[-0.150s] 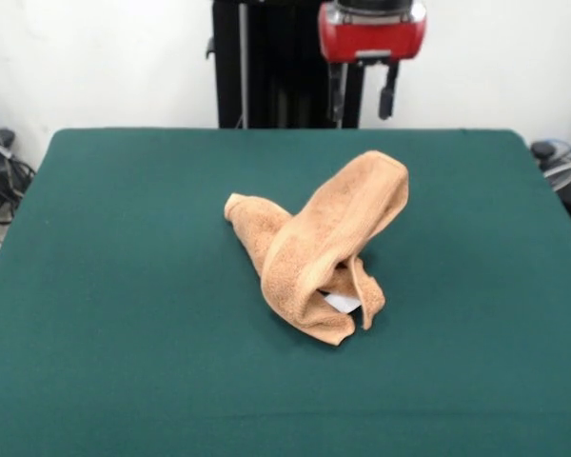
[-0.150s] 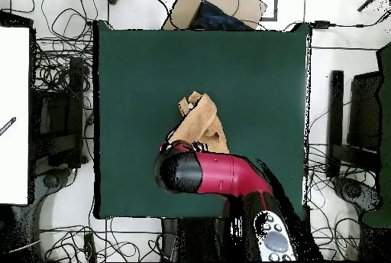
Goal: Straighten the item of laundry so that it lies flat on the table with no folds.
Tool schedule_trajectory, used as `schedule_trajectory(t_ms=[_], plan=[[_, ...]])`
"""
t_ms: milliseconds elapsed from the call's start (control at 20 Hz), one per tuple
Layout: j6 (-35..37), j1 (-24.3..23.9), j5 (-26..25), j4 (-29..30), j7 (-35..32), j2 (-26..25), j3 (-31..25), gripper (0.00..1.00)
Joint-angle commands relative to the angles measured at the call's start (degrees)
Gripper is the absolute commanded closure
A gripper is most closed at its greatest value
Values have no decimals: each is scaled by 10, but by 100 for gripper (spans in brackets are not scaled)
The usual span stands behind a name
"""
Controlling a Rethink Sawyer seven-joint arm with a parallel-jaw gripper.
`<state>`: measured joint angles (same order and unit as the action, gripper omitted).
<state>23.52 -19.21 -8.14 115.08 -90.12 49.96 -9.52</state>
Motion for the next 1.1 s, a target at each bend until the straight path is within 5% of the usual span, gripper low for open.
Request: schedule_trajectory(t_ms=[50,250,1100], plan=[[-15,0,-44,-67,-32,-73,-3,0],[-35,0,-48,-84,-36,-110,-12,0],[-79,8,-45,-51,-68,-110,-9,0]])
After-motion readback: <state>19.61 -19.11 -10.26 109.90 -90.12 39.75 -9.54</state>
